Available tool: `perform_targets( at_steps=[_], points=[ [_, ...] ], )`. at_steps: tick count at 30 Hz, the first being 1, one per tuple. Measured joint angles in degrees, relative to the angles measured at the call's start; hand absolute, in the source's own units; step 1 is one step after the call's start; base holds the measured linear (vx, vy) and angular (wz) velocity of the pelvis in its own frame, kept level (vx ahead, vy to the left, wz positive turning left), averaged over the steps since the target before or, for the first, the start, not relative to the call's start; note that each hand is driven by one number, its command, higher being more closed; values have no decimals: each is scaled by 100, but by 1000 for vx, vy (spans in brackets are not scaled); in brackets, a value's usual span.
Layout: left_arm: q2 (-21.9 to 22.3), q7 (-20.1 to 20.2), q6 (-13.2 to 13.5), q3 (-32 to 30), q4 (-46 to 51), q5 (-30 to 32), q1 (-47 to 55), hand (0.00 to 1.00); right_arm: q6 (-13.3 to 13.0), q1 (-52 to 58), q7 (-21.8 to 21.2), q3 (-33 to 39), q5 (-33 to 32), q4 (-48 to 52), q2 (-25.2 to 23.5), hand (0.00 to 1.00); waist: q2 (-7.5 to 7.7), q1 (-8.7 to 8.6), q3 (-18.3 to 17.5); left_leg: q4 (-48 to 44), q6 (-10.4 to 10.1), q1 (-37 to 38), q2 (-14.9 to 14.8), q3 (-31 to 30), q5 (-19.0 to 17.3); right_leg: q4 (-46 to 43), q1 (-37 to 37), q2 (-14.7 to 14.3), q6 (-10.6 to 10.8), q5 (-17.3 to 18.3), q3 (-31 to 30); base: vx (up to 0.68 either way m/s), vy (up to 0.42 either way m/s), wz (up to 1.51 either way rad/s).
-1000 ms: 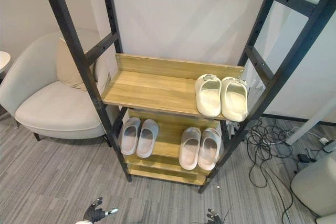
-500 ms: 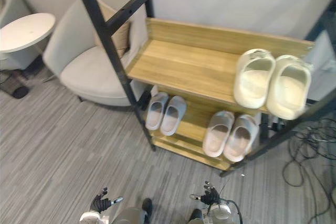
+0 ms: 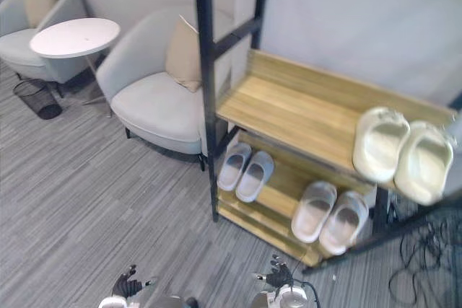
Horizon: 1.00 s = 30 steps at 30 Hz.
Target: Organize the slippers on the shoe rack
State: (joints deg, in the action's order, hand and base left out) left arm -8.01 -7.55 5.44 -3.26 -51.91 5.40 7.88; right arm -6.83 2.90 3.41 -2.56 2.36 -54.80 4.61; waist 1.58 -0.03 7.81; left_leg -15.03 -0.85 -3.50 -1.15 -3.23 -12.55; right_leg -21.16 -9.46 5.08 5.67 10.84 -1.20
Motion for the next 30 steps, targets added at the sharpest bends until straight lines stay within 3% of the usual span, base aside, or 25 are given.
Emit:
perform_targets(
  at_steps=[1,3,5,7,11,15,18,21,24,26,27,28,29,30],
  points=[
    [-25,-5,3,-7,-79,3,-72,0,-31,50,-2,38,-54,27,2,0,150,-83,-5,-158,-126,-95,186,-345,-52,311,80,70,-142,-223,-44,86,-179,126],
    [217,-8,12,3,-100,2,-167,0,-34,58,8,48,-11,-15,103,0,-73,5,-108,-217,-282,-209,9,-685,-87,393,163,-33,-211,-63,410,201,-202,108],
    [322,1,11,33,-104,1,-156,0,-37,36,12,54,-12,-8,116,0,-226,6,-164,-274,-402,-369,-105,-846,-43,633,344,-95,-294,-148,773,254,-134,91],
    [475,-6,11,37,-34,-16,-187,0,-34,47,14,57,-24,-8,109,0,-286,2,-160,-655,-491,-644,-253,-589,11,1017,735,-183,-371,-216,1283,260,-134,102],
    [459,-15,10,41,73,-98,-201,0,-42,-146,65,8,-26,10,3,0,-146,99,-26,-902,-515,-645,-523,573,30,1166,1137,-207,-384,-225,1552,135,-46,50],
    [445,-15,13,253,99,-94,-286,0,-46,-304,122,27,-24,21,-16,0,-67,66,-42,-206,-163,-669,-452,2102,452,1200,1157,103,-320,-263,2281,88,76,81],
    [422,-14,5,275,107,-84,-311,0,-45,-303,124,57,-20,22,-74,0,-36,44,-58,38,80,-737,-350,2920,749,1138,1182,253,-242,-311,2801,80,122,111],
    [368,-14,-19,269,23,-66,-260,0,-37,-264,122,61,-14,22,-229,0,30,46,-70,608,279,-393,-83,2722,920,1111,1540,259,-233,-317,3195,105,99,110],
    [209,-12,-23,246,-65,-52,-214,0,-46,-358,112,55,-10,31,-386,0,206,91,-182,1109,291,-197,108,2405,1221,958,1631,282,-113,-428,3278,84,67,76],
    [245,-11,-19,204,-118,-55,-218,0,-40,-403,106,-2,-6,17,-386,0,172,102,-162,1263,361,-7,166,2305,1175,18,1455,482,-70,-400,3366,38,109,65],
    [256,-6,-11,205,-134,-57,-212,0,-41,-407,96,1,0,27,-343,0,157,101,-149,1269,420,78,191,2264,1073,-776,1252,706,-72,-410,3365,0,167,77],
    [207,-5,-5,198,-174,-55,-214,0,-31,-309,78,-5,0,24,-325,0,234,61,-107,1353,475,278,339,1924,832,-2139,858,1135,-252,-647,3200,21,128,93],
    [208,-6,-9,201,-179,-57,-215,0,-32,-258,59,-8,2,21,-323,0,247,32,-82,1360,532,350,390,1749,794,-2528,625,1168,-330,-554,2949,44,74,123],
    [166,-11,-20,193,-189,-67,-218,0,-14,-171,36,-5,2,23,-334,0,296,-22,-70,1364,588,423,432,1478,757,-2888,325,1004,-305,-209,2433,129,-45,138]
  ],
)
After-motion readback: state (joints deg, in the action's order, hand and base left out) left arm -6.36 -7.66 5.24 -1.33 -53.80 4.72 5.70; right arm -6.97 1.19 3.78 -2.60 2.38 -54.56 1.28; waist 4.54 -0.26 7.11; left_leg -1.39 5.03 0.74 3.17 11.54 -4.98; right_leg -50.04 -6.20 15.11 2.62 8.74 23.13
